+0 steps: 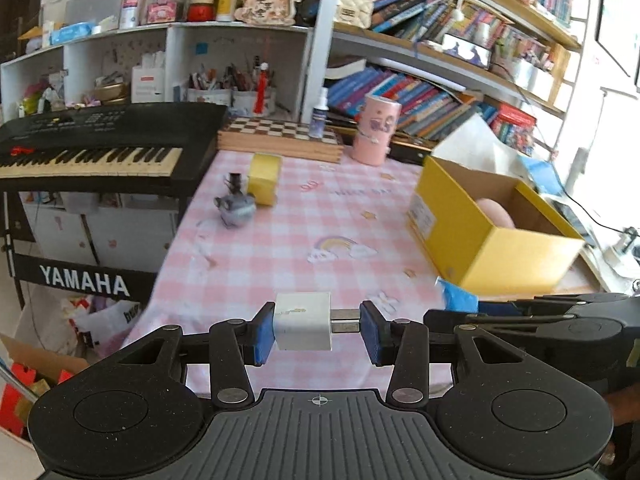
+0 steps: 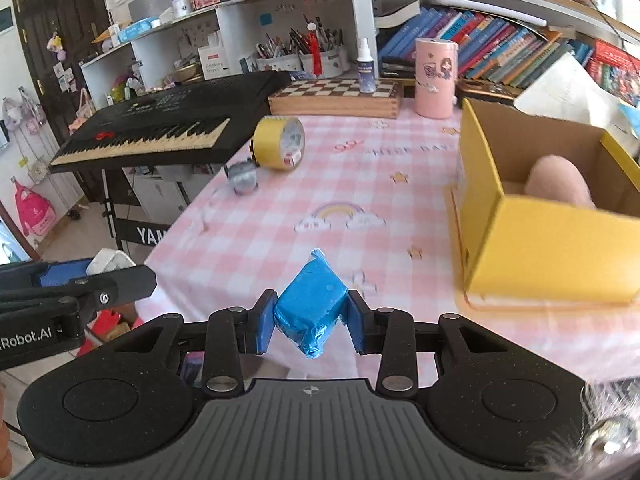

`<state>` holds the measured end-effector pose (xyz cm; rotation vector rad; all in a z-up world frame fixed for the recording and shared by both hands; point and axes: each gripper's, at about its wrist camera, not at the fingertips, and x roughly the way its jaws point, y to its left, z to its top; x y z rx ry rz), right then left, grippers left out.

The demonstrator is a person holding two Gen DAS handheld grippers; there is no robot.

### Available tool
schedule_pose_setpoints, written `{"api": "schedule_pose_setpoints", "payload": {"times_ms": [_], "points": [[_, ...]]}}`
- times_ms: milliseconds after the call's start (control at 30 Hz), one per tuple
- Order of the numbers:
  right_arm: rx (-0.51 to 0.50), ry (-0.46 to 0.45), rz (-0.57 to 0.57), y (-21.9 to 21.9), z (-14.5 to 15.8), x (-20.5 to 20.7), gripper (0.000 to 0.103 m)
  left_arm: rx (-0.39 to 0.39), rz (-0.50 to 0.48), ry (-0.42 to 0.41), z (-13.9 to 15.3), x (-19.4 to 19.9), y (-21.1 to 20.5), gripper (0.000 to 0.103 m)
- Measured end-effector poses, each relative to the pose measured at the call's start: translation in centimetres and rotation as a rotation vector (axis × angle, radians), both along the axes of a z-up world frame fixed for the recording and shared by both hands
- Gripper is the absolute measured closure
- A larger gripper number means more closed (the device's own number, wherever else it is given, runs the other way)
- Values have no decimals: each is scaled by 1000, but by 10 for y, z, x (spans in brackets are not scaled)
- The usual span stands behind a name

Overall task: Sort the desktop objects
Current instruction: 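Lift and carry the white plug and blue block over the yellow box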

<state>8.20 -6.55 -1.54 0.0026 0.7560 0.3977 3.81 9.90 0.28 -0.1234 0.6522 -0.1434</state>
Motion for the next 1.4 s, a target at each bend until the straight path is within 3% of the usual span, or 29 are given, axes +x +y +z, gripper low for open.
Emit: {"api": "schedule_pose_setpoints", "payload": {"times_ms": [300, 700, 1067, 1400], "points": [[-30, 44, -116, -38, -10, -60, 69, -19, -148, 48, -13, -28, -33, 61], [-19, 58, -332, -92, -8, -102, 69, -16, -339, 13, -8, -36, -82, 61], [-7, 70, -379, -121, -9, -97, 69, 8, -404, 31, -10, -31, -116, 61], [-3, 114, -423, -163, -17, -68, 69, 7, -460, 43, -15, 3, -163, 61]]}}
